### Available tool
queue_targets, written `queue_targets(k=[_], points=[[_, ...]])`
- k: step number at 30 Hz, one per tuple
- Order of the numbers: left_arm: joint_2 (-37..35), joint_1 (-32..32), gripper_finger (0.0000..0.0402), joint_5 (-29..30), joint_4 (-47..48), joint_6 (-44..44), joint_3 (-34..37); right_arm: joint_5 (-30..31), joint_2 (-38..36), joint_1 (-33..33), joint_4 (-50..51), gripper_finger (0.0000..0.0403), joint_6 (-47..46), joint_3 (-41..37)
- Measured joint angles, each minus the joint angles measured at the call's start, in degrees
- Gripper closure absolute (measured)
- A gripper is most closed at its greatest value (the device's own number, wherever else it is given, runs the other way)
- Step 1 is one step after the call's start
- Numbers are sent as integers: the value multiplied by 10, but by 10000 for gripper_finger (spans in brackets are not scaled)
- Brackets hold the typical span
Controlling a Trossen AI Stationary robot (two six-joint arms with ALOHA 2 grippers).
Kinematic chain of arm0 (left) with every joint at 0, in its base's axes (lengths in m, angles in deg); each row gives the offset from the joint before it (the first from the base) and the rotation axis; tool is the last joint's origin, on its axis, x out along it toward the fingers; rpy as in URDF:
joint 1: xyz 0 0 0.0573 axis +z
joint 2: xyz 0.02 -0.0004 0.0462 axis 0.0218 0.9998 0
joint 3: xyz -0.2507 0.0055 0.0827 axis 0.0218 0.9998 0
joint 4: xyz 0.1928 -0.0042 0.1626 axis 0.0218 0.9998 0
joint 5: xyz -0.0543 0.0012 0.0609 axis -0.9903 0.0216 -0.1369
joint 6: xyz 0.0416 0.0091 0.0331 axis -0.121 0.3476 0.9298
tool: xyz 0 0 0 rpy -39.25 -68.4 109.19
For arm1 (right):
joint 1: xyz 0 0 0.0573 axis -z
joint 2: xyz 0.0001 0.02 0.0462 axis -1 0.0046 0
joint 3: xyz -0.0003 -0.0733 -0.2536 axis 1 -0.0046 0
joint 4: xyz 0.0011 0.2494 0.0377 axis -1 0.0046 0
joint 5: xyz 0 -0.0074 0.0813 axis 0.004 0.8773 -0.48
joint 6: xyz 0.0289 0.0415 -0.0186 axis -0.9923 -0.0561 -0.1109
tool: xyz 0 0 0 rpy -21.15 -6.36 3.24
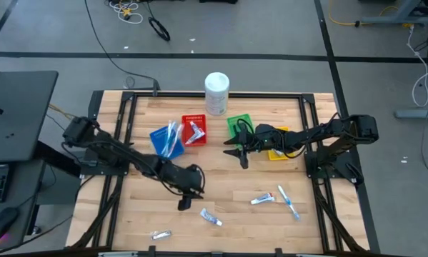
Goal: Pick & Place Travel size toiletries
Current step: Put the white toothpaste into the red bin
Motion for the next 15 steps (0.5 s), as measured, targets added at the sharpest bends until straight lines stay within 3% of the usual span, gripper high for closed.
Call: queue_targets(k=[4,15], points=[[41,-21,285,-7,-54,-1,-2,0,0,0,5,217,-4,0],[114,-46,285,39,-84,-29,0,0,0,-3,22,217,-32,0]])
